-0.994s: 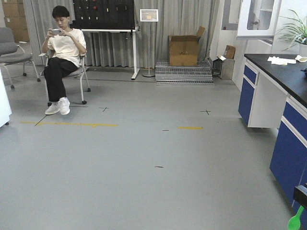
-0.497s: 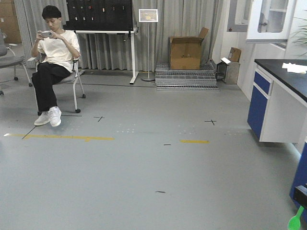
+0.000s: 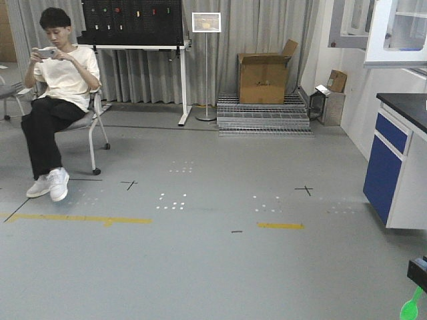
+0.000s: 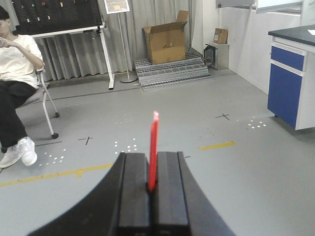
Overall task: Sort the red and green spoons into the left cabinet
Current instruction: 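Drive the base away from the bench holding both spoons, then drive the base to the open white cabinet with the blue tray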
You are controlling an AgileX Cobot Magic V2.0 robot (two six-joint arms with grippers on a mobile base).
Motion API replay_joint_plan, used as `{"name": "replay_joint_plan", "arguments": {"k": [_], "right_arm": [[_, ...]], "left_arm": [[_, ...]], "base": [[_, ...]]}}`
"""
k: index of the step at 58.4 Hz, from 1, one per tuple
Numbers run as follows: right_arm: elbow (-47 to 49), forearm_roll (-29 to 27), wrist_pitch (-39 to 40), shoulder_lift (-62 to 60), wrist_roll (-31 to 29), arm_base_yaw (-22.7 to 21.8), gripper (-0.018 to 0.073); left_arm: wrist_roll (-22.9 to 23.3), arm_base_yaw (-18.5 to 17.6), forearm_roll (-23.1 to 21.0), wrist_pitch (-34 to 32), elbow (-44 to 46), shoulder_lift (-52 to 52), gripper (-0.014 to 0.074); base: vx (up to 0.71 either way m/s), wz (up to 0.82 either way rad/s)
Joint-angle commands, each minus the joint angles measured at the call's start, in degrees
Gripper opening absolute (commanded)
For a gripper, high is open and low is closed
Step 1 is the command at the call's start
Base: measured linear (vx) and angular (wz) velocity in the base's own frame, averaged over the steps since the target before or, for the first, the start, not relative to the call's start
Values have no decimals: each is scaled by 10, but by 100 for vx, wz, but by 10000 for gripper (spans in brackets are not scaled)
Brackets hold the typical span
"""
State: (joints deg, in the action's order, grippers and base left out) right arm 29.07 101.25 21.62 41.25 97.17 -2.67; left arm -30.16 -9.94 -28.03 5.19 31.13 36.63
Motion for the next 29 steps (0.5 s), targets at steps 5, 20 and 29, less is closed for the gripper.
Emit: {"name": "replay_joint_plan", "arguments": {"k": [5,20,29], "right_arm": [[21,11,-14,-3,-1,-3,-3],[21,11,-13,-3,-1,-3,-3],[21,11,-13,-3,-1,-3,-3]], "left_arm": [[3,-4,-7,-40,16,-2,-4],[3,-4,-7,-40,16,-2,-4],[3,-4,-7,-40,16,-2,-4]], "base": [[67,-8],[68,-9],[68,-6]]}}
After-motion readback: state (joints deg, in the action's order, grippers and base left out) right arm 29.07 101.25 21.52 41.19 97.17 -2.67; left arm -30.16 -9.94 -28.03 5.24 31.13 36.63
